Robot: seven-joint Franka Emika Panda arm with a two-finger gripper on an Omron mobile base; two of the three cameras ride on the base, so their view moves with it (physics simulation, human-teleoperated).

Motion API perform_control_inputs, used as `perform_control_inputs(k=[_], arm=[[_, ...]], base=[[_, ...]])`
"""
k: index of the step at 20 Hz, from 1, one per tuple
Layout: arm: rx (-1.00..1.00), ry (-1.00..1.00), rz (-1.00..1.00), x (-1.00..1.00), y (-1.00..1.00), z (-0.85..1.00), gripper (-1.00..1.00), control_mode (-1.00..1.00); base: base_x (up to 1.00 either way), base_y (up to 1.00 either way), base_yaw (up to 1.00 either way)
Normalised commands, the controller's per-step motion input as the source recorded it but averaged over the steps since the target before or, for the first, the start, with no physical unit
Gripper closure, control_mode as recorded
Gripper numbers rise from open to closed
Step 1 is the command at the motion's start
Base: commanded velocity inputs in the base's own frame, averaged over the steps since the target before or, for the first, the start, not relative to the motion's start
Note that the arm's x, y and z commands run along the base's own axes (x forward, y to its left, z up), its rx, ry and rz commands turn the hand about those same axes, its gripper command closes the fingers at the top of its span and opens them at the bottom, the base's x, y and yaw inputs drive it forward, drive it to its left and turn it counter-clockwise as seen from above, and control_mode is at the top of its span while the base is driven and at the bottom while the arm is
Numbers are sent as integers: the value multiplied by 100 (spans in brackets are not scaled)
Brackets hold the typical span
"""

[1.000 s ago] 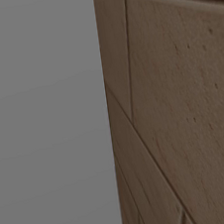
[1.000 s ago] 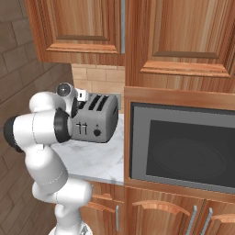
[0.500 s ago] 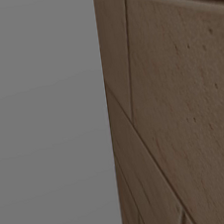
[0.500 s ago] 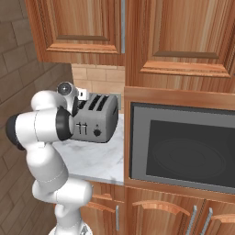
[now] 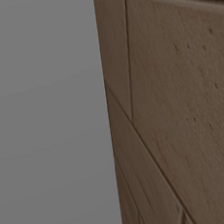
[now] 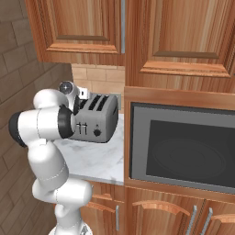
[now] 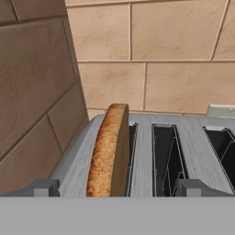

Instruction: Start the toaster. Once the lever pops up, take the bread to the plate on the dining counter.

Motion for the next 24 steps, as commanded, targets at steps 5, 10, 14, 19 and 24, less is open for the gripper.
perform_control_inputs(k=[5,10,14,19,24], arm=[[0,0,0,11,0,0,-100,-100],[0,0,0,4,3,0,-100,-100],[0,0,0,0,9,0,-100,-100],[0,0,0,0,4,0,-100,-100],[0,0,0,0,0,0,-100,-100]], base=[[0,0,0],[0,0,0],[0,0,0],[0,0,0],[0,0,0]])
